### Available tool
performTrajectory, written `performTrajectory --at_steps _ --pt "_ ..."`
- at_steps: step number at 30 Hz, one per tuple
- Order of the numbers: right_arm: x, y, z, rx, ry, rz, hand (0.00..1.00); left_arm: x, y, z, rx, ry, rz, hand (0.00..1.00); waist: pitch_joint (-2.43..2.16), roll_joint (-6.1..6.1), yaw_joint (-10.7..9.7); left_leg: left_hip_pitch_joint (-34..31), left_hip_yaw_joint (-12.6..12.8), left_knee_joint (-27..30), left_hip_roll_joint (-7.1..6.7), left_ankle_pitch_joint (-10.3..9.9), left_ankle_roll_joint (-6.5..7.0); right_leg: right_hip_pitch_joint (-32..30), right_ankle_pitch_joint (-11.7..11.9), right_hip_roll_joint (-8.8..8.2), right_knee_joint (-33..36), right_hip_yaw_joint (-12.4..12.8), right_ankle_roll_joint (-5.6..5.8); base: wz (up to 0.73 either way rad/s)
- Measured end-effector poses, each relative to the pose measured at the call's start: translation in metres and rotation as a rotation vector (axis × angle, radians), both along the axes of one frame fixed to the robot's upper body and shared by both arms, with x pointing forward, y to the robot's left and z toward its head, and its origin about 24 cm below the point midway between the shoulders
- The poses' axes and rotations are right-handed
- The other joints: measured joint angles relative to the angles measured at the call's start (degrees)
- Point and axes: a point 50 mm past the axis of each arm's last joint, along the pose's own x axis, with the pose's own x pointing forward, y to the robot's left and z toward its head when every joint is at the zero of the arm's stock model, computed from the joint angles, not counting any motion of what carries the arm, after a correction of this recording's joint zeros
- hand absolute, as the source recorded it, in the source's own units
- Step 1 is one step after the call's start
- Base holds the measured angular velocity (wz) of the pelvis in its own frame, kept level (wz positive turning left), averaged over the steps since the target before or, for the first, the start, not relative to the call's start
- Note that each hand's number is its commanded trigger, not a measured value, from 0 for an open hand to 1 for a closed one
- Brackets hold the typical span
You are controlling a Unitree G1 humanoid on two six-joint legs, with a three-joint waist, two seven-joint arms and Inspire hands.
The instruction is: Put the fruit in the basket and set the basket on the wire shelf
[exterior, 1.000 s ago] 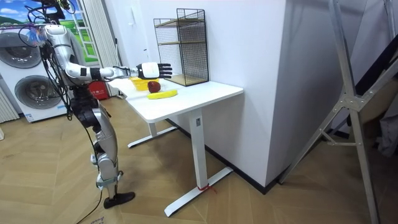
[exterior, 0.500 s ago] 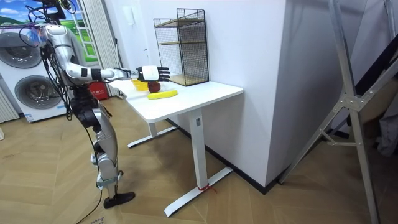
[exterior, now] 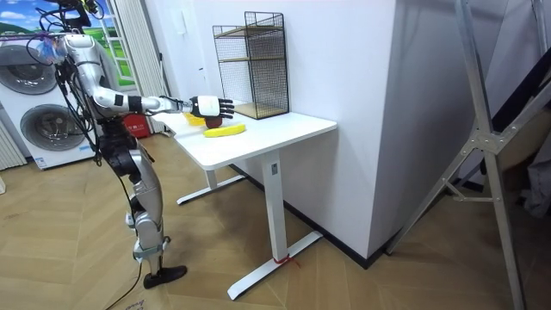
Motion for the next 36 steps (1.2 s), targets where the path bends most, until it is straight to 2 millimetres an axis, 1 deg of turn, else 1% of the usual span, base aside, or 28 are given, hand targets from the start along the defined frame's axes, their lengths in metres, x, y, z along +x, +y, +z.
performTrajectory --at_steps 3,7,8,13,17,19,23,24,25,26,28,32,36 --pt "-0.001 0.003 -0.006 0.004 0.035 0.011 0.00 0.001 0.000 0.000 0.000 -0.001 0.000 0.00 0.03 -0.05 0.0 -0.1 -0.2 0.1 -0.01 0.0 0.00 0.1 0.0 -0.06 0.0 -0.3 -0.01 0.03" --pt "-0.003 0.001 -0.013 0.004 0.066 -0.002 0.00 0.003 0.000 0.000 -0.001 -0.004 -0.002 0.00 0.04 -0.25 0.1 0.1 -0.5 0.2 -0.05 0.0 0.00 0.6 0.0 -0.14 -0.3 -0.8 -0.01 0.06" --pt "-0.004 0.000 -0.015 0.004 0.077 -0.007 0.00 0.002 0.000 0.000 -0.002 -0.003 -0.002 0.00 -0.02 -0.37 0.2 0.1 -0.6 0.2 -0.06 0.0 0.00 0.8 0.1 -0.13 -0.6 -0.9 -0.02 0.03" --pt "-0.005 -0.001 -0.018 0.003 0.087 -0.018 0.00 -0.001 0.001 0.000 0.003 0.004 0.001 0.00 0.03 -0.59 0.3 0.1 -0.7 0.2 -0.07 0.0 0.00 0.9 0.1 -0.11 -0.6 -0.9 0.00 0.00" --pt "-0.005 -0.002 -0.019 0.002 0.092 -0.021 0.00 -0.001 0.000 0.000 0.003 0.005 -0.002 0.00 0.28 -0.56 0.4 0.3 -0.8 0.2 -0.07 0.0 0.00 1.2 0.1 -0.10 -0.6 -0.9 0.00 0.00" --pt "-0.006 -0.003 -0.020 0.002 0.096 -0.022 0.00 -0.001 -0.001 0.000 0.002 0.008 -0.012 0.00 0.50 -0.56 0.7 0.6 -0.8 0.1 -0.07 0.0 0.00 1.5 0.1 -0.10 -0.7 -0.9 0.00 0.00" --pt "-0.006 -0.003 -0.021 0.002 0.098 -0.022 0.00 0.002 -0.002 0.000 -0.003 0.005 -0.020 0.00 0.59 -0.56 0.7 0.5 -1.1 0.1 -0.08 0.0 -0.02 1.5 0.1 -0.10 -0.9 -1.2 0.01 0.04" --pt "-0.006 -0.003 -0.020 0.002 0.097 -0.023 0.36 0.002 -0.002 0.000 -0.003 0.007 -0.020 0.00 0.58 -0.57 0.7 0.4 -1.1 0.1 -0.08 0.0 -0.02 1.5 0.1 -0.10 -0.9 -1.2 0.01 0.00" --pt "-0.006 -0.003 -0.020 0.002 0.096 -0.023 0.81 0.002 -0.002 0.000 -0.003 0.007 -0.020 0.00 0.58 -0.57 0.8 0.4 -1.1 0.1 -0.08 0.0 -0.02 1.5 0.1 -0.10 -0.9 -1.2 0.01 0.00" --pt "-0.006 -0.003 -0.021 0.002 0.097 -0.023 1.00 0.001 -0.001 -0.001 -0.003 0.009 -0.019 0.00 0.55 -0.55 0.7 0.4 -1.1 0.1 -0.09 0.0 -0.02 1.5 0.1 -0.10 -0.9 -1.2 0.01 0.00" --pt "-0.006 -0.003 -0.021 0.000 0.096 -0.024 1.00 -0.001 -0.001 -0.001 -0.001 0.019 -0.015 0.00 0.49 -0.59 0.7 0.4 -1.1 0.2 -0.09 0.0 -0.02 1.5 0.1 -0.10 -0.9 -1.3 0.00 0.00" --pt "-0.007 -0.009 -0.025 -0.021 0.099 -0.071 1.00 -0.001 -0.001 -0.001 0.004 0.023 -0.012 0.00 -0.16 -0.51 0.7 0.6 -1.8 0.3 -0.10 0.0 -0.01 1.8 0.1 -0.10 -0.7 -1.5 0.00 0.03" --pt "-0.008 -0.015 -0.027 -0.054 0.101 -0.107 1.00 -0.001 -0.001 -0.001 0.005 0.021 -0.012 0.00 -0.18 -0.39 0.7 0.7 -1.9 0.2 -0.08 0.0 -0.01 2.0 0.1 -0.10 -0.7 -1.7 -0.01 0.03"
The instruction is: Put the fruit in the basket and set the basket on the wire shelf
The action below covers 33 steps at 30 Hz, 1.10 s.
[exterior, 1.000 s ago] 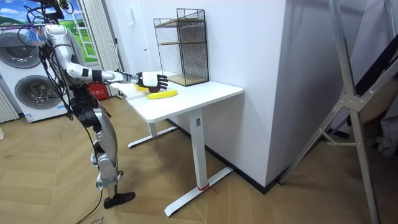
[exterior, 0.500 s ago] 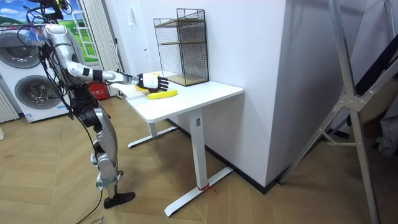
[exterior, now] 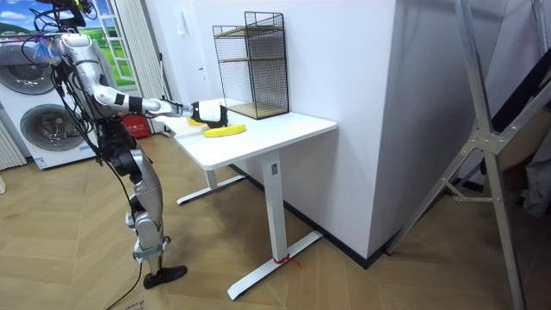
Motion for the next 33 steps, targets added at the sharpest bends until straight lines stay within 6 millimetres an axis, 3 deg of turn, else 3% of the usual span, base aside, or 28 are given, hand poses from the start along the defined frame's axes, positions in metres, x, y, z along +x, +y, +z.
performTrajectory --at_steps 19,25,33 --pt "0.002 0.000 -0.001 -0.134 0.001 0.018 1.00 -0.003 0.000 0.000 0.003 0.017 0.006 0.00 -0.02 0.00 0.4 0.4 0.0 -0.2 0.01 0.0 -0.01 0.4 0.0 0.05 -0.1 0.0 -0.01 0.00" --pt "0.000 -0.002 -0.002 -0.019 -0.012 -0.035 1.00 -0.001 0.001 0.000 0.004 0.012 0.005 0.00 0.00 0.02 0.4 0.3 0.1 -0.2 0.04 0.0 -0.02 0.2 0.0 0.09 -0.1 0.1 -0.01 0.00" --pt "-0.009 -0.008 -0.014 0.382 -0.029 -0.238 1.00 -0.008 0.000 -0.003 -0.003 0.048 0.015 0.00 0.09 0.38 -0.8 0.3 0.1 -0.1 0.04 0.0 -0.02 0.5 0.0 0.07 -0.1 0.0 -0.01 0.00"
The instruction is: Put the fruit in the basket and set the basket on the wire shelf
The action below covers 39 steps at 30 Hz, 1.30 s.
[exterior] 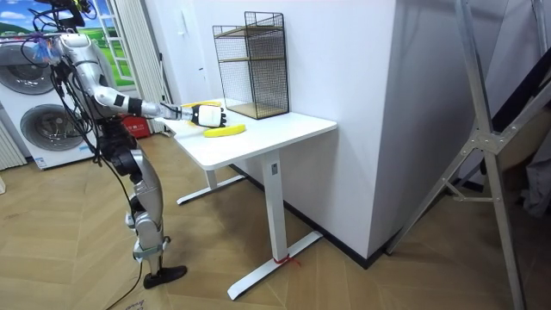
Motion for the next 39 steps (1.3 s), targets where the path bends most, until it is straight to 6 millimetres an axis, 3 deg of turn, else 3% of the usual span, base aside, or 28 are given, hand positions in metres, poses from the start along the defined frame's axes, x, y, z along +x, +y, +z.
performTrajectory --at_steps 8,22,28,32,39 --pt "-0.005 -0.005 -0.002 0.319 -0.077 -0.151 1.00 -0.008 -0.008 -0.002 -0.019 0.019 0.011 0.00 -0.08 2.10 -0.4 -0.1 0.0 0.0 0.00 0.0 -0.03 -0.1 0.0 0.03 -0.2 0.1 0.01 0.00" --pt "-0.002 0.005 0.000 0.610 -0.147 -0.198 1.00 -0.011 -0.011 -0.004 -0.025 0.043 0.028 0.00 -0.53 2.47 -0.2 0.0 1.1 0.0 -0.01 0.0 -0.03 -0.8 0.0 0.04 0.0 1.2 0.01 -0.03" --pt "0.005 0.011 0.014 0.644 -0.208 -0.164 1.00 -0.011 -0.011 -0.004 -0.026 0.044 0.029 0.00 -0.42 3.39 0.0 0.0 1.1 -0.1 -0.01 0.0 -0.01 -0.9 0.0 0.04 0.0 1.2 0.02 0.00" --pt "0.012 0.024 0.029 0.671 -0.259 -0.091 1.00 -0.009 -0.011 -0.004 -0.026 0.039 0.027 0.00 -0.12 2.87 -0.1 -0.1 1.3 -0.1 -0.01 0.0 0.00 -1.1 0.0 0.06 0.0 1.4 0.02 0.00" --pt "0.021 0.041 0.059 0.680 -0.363 0.025 1.00 -0.008 -0.014 -0.005 -0.031 0.040 0.000 0.00 -0.16 2.33 0.3 -0.1 1.4 -0.1 0.00 0.0 0.00 -1.1 0.0 0.08 0.0 1.4 0.02 0.00"
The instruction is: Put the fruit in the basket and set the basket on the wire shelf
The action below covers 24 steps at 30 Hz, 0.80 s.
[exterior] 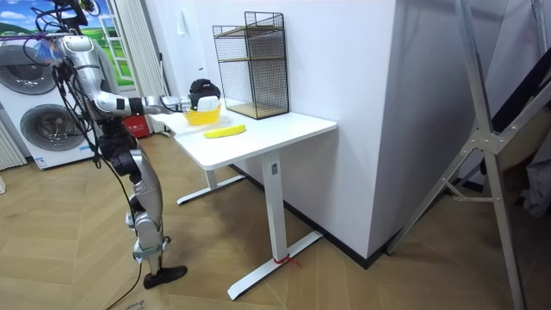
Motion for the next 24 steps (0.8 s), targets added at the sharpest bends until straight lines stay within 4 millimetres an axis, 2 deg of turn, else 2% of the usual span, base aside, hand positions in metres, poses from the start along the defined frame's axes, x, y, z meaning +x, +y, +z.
performTrajectory --at_steps 5,8,10,14,18,22,24 --pt "0.001 0.001 0.003 -0.012 -0.014 0.007 1.00 0.000 0.000 0.000 0.000 0.000 -0.002 0.00 0.00 0.09 0.6 -0.1 0.0 0.0 0.00 0.0 0.00 -0.1 0.0 0.00 0.0 0.0 0.00 0.00" --pt "0.002 0.002 0.004 -0.051 -0.014 0.014 1.00 0.004 -0.001 0.000 -0.001 -0.005 -0.005 0.00 -0.22 0.23 1.1 -0.5 0.0 0.0 0.00 0.0 0.00 -0.8 0.0 0.00 0.3 0.0 -0.01 0.00" --pt "0.003 0.004 0.005 -0.105 -0.014 0.030 1.00 0.004 -0.001 -0.001 -0.005 0.006 -0.005 0.00 -0.27 0.35 1.2 -0.8 0.0 0.1 0.01 0.0 0.01 -0.9 0.0 -0.02 0.4 0.0 -0.06 0.00" --pt "0.004 0.019 0.008 -0.331 -0.029 0.131 1.00 0.004 -0.003 -0.002 -0.008 0.014 -0.024 0.00 -0.25 0.40 1.4 -0.8 0.1 0.1 0.04 0.0 0.01 -0.9 0.0 -0.02 0.5 0.0 -0.06 0.00" --pt "0.011 0.033 0.014 -0.504 -0.070 0.216 1.00 0.006 -0.003 -0.002 -0.007 0.008 -0.027 0.00 -0.08 0.25 1.7 -0.8 0.1 0.1 0.04 0.0 0.01 -1.0 0.1 -0.03 0.6 0.0 -0.07 0.00" --pt "0.017 0.038 0.020 -0.596 -0.105 0.249 1.00 0.011 -0.002 -0.001 -0.006 -0.002 -0.035 0.00 0.22 -0.28 2.2 -1.1 0.1 0.0 0.02 0.0 0.01 -1.6 0.0 -0.09 1.0 0.0 -0.07 0.00" --pt "0.020 0.041 0.022 -0.645 -0.117 0.269 1.00 0.014 0.000 -0.001 0.001 -0.004 -0.058 0.00 0.65 -0.85 2.9 -1.2 0.1 0.1 0.04 0.0 0.02 -1.6 0.1 -0.07 0.9 0.0 -0.08 0.00"
